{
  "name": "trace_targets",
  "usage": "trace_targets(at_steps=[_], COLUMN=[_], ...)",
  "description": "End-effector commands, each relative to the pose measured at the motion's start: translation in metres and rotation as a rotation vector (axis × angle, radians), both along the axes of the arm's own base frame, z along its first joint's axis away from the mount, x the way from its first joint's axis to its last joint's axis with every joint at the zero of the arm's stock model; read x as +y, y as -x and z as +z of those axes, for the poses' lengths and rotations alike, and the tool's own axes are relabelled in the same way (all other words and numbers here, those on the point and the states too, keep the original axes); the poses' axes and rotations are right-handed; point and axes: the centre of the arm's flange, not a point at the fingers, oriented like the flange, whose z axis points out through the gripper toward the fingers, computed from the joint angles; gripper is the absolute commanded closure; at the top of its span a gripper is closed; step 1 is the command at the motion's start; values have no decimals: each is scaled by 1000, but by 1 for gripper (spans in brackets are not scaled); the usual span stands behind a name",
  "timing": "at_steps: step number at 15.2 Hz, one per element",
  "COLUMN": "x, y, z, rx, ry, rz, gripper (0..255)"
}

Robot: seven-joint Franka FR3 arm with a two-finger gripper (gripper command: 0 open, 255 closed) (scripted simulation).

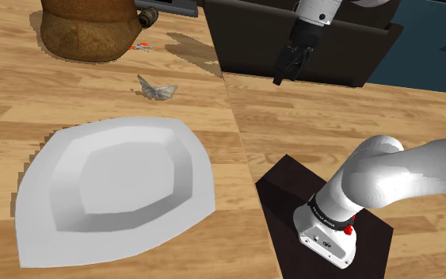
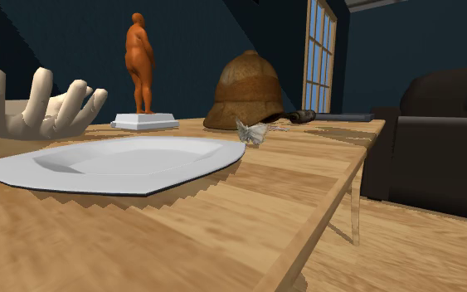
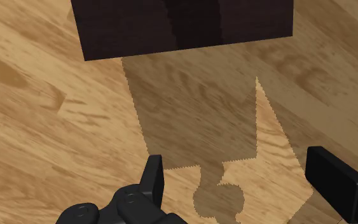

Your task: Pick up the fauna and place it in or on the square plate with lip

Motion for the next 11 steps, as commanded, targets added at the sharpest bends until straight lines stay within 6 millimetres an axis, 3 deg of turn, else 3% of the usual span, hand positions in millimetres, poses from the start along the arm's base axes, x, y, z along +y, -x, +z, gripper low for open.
trace_targets(at_steps=[1,11], x=[0,130], y=[0,-50], z=[0,23], rx=[0,-72], ry=[0,102], rz=[0,165], gripper=[0,0])
